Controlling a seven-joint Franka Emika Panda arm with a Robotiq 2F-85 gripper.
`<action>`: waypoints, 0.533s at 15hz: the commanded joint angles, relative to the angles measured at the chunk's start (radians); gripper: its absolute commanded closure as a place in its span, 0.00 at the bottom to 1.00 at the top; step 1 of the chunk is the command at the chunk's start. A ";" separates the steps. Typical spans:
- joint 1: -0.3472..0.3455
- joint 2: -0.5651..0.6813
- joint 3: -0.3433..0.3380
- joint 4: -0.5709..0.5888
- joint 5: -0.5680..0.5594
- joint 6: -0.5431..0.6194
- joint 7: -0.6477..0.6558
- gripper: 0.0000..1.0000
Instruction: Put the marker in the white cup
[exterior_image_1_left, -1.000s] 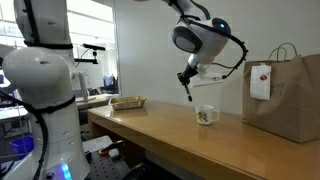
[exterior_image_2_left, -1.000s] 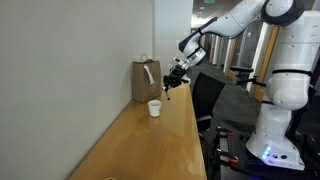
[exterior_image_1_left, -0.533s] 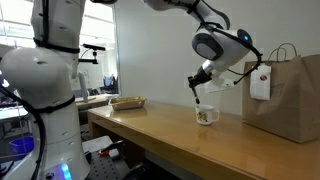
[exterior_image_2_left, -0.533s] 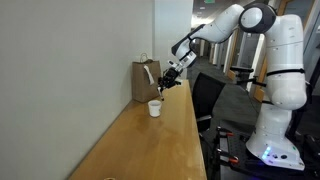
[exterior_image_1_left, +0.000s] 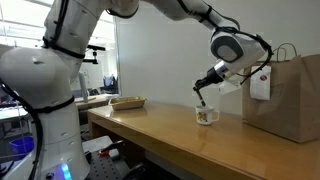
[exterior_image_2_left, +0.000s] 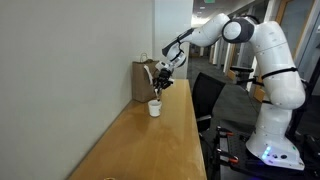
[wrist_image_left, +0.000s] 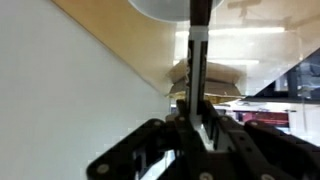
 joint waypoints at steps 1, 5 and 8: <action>-0.064 0.113 0.040 0.158 -0.033 -0.157 -0.042 0.95; -0.095 0.222 0.064 0.293 -0.080 -0.239 -0.053 0.95; -0.108 0.290 0.092 0.375 -0.094 -0.272 -0.044 0.95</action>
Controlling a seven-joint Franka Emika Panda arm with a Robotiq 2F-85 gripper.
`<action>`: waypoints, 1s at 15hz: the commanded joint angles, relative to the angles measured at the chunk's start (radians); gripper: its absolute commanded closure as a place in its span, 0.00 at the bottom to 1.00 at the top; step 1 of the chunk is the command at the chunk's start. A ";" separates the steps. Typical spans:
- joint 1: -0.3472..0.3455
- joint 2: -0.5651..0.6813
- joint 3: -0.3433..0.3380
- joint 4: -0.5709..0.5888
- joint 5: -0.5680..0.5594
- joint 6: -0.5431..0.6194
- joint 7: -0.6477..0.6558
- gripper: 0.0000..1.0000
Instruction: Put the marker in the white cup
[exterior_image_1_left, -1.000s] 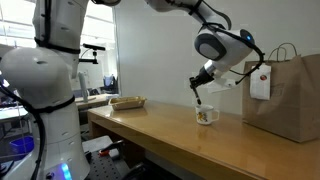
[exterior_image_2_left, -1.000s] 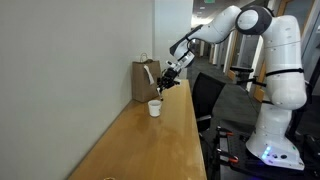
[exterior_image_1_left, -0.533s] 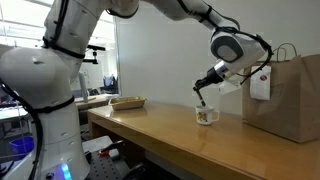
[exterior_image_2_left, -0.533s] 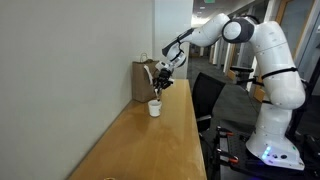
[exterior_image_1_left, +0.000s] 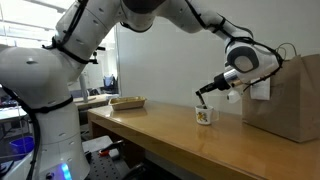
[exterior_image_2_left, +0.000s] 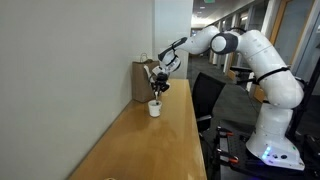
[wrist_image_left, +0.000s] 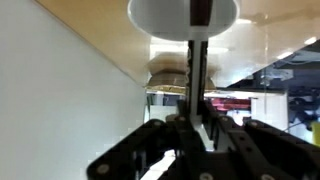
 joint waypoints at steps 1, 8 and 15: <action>-0.027 0.086 0.041 0.129 -0.038 -0.083 0.007 0.95; -0.030 0.107 0.059 0.160 -0.058 -0.080 0.042 0.24; 0.048 -0.046 0.029 0.033 -0.078 0.073 0.194 0.00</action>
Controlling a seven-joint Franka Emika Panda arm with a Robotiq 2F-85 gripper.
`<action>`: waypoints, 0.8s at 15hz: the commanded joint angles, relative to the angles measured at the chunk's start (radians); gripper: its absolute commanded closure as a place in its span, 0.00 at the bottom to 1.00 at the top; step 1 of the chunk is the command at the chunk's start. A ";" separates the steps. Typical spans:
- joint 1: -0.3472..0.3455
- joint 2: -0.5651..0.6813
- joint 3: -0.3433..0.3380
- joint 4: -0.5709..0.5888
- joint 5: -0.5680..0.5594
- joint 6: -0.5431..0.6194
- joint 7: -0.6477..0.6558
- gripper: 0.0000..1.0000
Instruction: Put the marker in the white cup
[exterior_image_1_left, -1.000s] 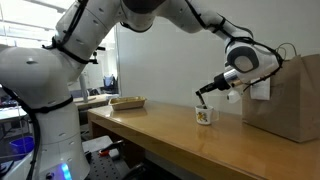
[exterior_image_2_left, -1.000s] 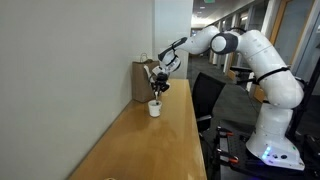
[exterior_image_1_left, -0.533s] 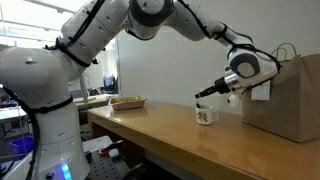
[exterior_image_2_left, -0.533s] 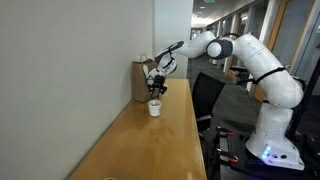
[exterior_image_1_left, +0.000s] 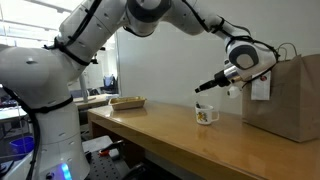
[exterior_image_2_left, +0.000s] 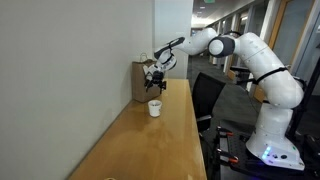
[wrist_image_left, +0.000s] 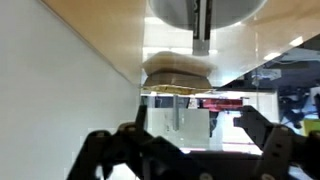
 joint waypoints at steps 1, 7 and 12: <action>0.063 -0.133 -0.013 -0.132 -0.036 0.142 0.150 0.00; 0.201 -0.343 0.006 -0.349 -0.082 0.419 0.428 0.00; 0.309 -0.465 0.052 -0.502 -0.146 0.662 0.705 0.00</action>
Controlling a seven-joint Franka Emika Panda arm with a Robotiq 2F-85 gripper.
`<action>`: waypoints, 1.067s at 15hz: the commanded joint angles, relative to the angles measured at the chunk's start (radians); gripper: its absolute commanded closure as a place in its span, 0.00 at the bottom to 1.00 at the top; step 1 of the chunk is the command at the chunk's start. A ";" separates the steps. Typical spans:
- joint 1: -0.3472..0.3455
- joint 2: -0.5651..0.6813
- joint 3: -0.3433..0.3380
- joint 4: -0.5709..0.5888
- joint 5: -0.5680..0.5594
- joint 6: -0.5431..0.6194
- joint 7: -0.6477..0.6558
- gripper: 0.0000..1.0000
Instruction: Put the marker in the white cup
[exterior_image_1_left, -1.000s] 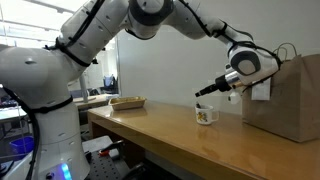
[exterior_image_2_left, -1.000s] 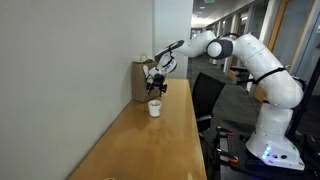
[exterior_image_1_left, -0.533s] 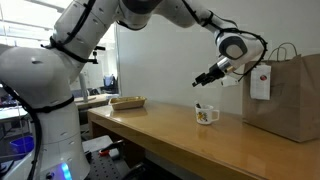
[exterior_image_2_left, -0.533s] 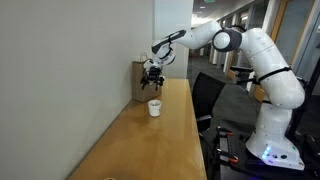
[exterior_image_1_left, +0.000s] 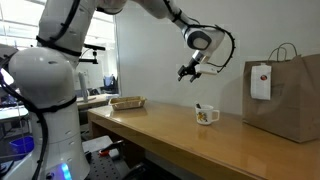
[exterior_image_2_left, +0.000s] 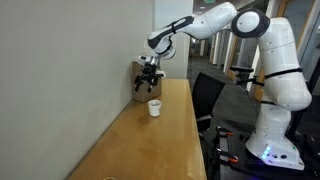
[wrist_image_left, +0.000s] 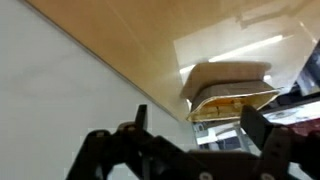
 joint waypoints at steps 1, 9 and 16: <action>0.059 -0.094 0.026 -0.129 -0.072 0.196 0.191 0.00; 0.117 -0.170 0.064 -0.225 -0.397 0.408 0.741 0.00; 0.116 -0.218 0.053 -0.233 -0.750 0.328 1.271 0.00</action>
